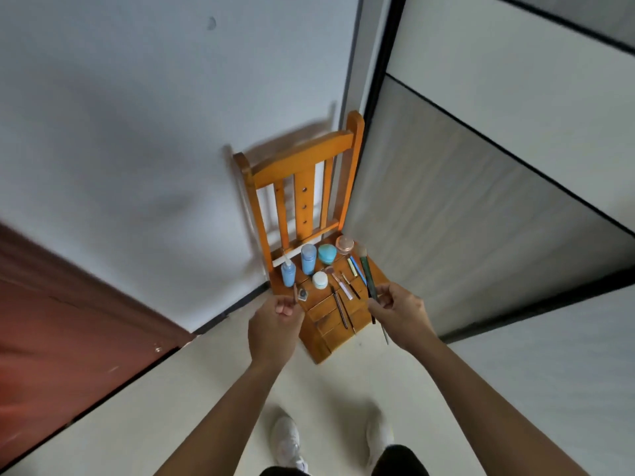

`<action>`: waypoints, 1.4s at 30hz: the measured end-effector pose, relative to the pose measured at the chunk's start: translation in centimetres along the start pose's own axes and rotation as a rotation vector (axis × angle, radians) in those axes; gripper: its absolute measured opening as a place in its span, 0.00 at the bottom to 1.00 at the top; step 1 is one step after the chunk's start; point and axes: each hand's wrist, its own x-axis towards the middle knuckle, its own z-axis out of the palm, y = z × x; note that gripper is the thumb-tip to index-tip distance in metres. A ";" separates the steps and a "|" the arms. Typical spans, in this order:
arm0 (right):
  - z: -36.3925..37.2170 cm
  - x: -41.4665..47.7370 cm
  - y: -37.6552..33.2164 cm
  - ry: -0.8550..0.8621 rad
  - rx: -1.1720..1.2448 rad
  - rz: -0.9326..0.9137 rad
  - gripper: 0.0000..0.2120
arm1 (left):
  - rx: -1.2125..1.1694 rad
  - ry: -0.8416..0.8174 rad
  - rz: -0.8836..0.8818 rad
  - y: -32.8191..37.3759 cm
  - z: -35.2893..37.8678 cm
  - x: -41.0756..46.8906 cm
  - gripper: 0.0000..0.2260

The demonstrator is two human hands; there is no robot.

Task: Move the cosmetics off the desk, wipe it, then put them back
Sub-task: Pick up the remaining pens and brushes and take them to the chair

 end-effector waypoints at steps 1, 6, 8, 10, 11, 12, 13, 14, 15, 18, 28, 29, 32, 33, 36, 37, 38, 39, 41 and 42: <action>0.3 1.6 0.6 -0.011 -0.021 0.020 0.07 | 0.026 -0.007 -0.006 -0.2 1.1 1.3 0.03; 2.7 10.0 5.7 -0.050 -0.033 0.099 0.08 | 0.136 -0.010 -0.046 -3.0 7.5 6.8 0.08; 4.5 13.4 8.7 -0.067 -0.031 0.141 0.07 | 0.178 0.002 -0.068 -4.8 10.6 8.8 0.10; 6.6 17.4 12.0 -0.095 -0.052 0.164 0.07 | 0.225 0.011 -0.077 -7.2 14.5 11.2 0.11; 7.8 19.1 13.7 -0.110 -0.066 0.178 0.07 | 0.241 0.004 -0.101 -8.6 16.3 12.3 0.11; 8.8 20.7 15.4 -0.127 -0.081 0.196 0.07 | 0.245 -0.005 -0.138 -10.1 18.0 13.3 0.10; 9.6 22.0 16.6 -0.150 -0.092 0.213 0.08 | 0.255 -0.013 -0.171 -11.2 19.3 14.1 0.09; 10.7 23.4 18.2 -0.182 -0.111 0.229 0.09 | 0.281 -0.016 -0.188 -12.7 20.8 14.9 0.10; 11.7 24.8 19.6 -0.211 -0.135 0.232 0.10 | 0.311 -0.014 -0.205 -14.2 22.1 15.5 0.10; 14.4 28.3 22.6 -0.263 -0.222 0.210 0.11 | 0.323 -0.016 -0.271 -18.1 25.0 17.1 0.10; 19.6 31.7 28.4 -0.177 -0.453 0.088 0.22 | 0.386 0.061 -0.311 -25.2 30.3 19.8 0.12; 19.5 31.3 28.5 -0.191 -0.468 0.082 0.23 | 0.395 0.050 -0.309 -25.2 30.3 19.7 0.13; 18.6 29.9 28.0 -0.249 -0.516 0.049 0.26 | 0.445 0.014 -0.282 -24.6 29.8 18.8 0.17; 18.1 29.6 27.7 -0.256 -0.531 0.025 0.26 | 0.475 0.025 -0.248 -24.2 29.5 18.6 0.20; 16.2 28.6 25.9 -0.211 -0.551 -0.125 0.27 | 0.565 0.138 -0.052 -22.2 27.7 17.6 0.24; 15.5 28.2 25.0 -0.190 -0.557 -0.174 0.28 | 0.587 0.173 0.010 -21.4 26.9 17.3 0.25; 14.9 27.8 24.1 -0.172 -0.569 -0.209 0.29 | 0.608 0.193 0.051 -20.8 26.2 17.0 0.26; 14.1 27.3 23.0 -0.150 -0.577 -0.247 0.30 | 0.631 0.210 0.080 -19.9 25.3 16.5 0.27; 12.6 26.1 20.4 -0.099 -0.551 -0.344 0.33 | 0.666 0.242 0.122 -17.8 23.3 15.3 0.29; 11.6 25.6 18.8 -0.071 -0.522 -0.402 0.33 | 0.674 0.259 0.139 -16.4 22.2 14.7 0.29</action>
